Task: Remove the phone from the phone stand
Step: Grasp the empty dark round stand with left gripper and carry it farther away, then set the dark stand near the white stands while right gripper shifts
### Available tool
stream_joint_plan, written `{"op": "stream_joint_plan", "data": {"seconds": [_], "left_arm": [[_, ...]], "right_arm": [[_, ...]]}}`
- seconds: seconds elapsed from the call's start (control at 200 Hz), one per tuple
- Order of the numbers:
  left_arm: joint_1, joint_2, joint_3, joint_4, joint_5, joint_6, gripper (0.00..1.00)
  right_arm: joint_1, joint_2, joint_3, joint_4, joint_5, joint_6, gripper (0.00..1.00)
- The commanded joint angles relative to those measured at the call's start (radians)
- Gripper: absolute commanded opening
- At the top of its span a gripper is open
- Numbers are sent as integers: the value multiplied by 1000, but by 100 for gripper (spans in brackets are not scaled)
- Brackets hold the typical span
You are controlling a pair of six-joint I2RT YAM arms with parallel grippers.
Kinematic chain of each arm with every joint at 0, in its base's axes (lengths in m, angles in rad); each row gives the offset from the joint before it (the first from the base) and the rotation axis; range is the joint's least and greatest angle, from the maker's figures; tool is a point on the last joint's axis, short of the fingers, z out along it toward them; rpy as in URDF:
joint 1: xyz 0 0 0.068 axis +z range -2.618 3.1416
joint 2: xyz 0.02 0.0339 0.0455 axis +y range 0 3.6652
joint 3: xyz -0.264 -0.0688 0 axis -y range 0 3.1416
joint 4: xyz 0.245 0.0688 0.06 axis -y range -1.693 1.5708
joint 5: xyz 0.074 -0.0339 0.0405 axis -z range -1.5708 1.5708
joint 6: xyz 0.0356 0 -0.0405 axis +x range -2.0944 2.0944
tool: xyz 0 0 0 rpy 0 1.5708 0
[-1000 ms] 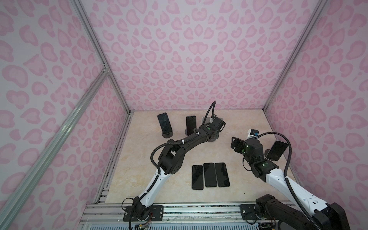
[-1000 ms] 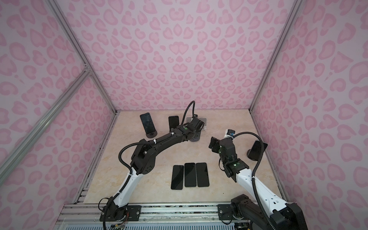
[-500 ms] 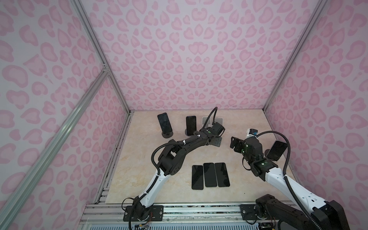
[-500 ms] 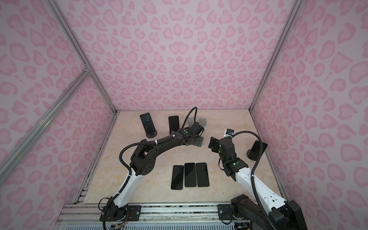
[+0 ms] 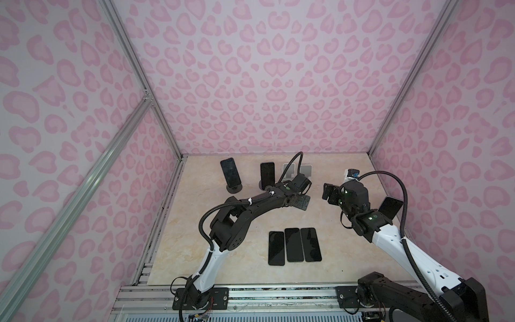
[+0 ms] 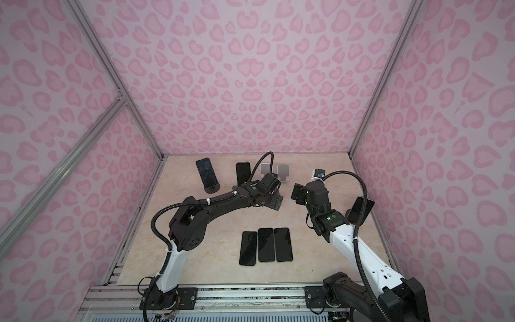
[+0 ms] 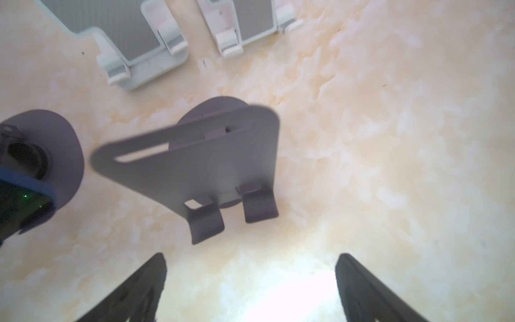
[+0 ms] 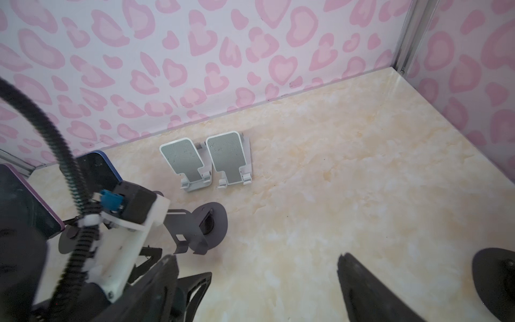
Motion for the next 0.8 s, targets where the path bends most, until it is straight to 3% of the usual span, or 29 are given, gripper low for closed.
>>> {"op": "stream_joint_plan", "data": {"seconds": [0.0, 0.3, 0.595, 0.795], "left_arm": [[3, -534, -29, 42, 23, -10, 98], [1, -825, -244, 83, 37, -50, 98], [3, -1129, -546, 120, -154, -20, 97], [19, -1193, -664, 150, -244, 12, 96]], "right_arm": [[2, -1, 7, -32, 11, 1, 92], [-3, -50, 25, -82, 22, -23, 91], [-6, -113, 0, -150, 78, 2, 91], [-12, -137, -4, -189, 97, 0, 91]]}}
